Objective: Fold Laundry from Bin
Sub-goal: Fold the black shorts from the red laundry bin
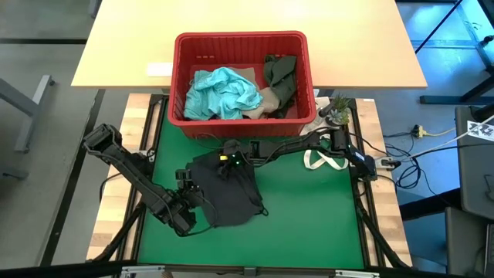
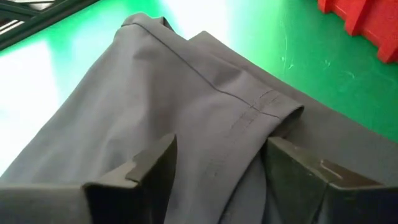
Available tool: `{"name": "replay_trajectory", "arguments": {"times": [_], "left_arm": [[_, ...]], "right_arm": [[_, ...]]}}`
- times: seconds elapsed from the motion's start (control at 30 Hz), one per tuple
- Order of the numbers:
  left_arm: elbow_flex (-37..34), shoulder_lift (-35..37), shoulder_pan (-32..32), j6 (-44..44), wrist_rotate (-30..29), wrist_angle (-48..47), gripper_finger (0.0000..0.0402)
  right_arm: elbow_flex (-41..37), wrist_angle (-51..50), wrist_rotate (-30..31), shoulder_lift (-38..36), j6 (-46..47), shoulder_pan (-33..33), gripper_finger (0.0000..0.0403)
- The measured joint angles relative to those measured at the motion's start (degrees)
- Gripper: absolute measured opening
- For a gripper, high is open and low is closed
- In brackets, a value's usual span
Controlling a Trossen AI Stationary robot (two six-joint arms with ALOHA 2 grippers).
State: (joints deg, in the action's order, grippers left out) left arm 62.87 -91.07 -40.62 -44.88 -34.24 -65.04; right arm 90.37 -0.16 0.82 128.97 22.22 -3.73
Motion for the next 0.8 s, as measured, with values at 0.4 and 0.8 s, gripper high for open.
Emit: {"name": "replay_trajectory", "arguments": {"times": [0.4, 0.8], "left_arm": [[0.0, 0.0, 0.0, 0.0, 0.0, 0.1, 0.0133], [0.0, 0.0, 0.0, 0.0, 0.0, 1.8, 0.0133]], "right_arm": [[0.0, -0.1, 1.1, -0.1, -1.5, -0.1, 0.0053], [0.0, -12.4, 10.9, -6.2, -6.3, -0.1, 0.002]]}}
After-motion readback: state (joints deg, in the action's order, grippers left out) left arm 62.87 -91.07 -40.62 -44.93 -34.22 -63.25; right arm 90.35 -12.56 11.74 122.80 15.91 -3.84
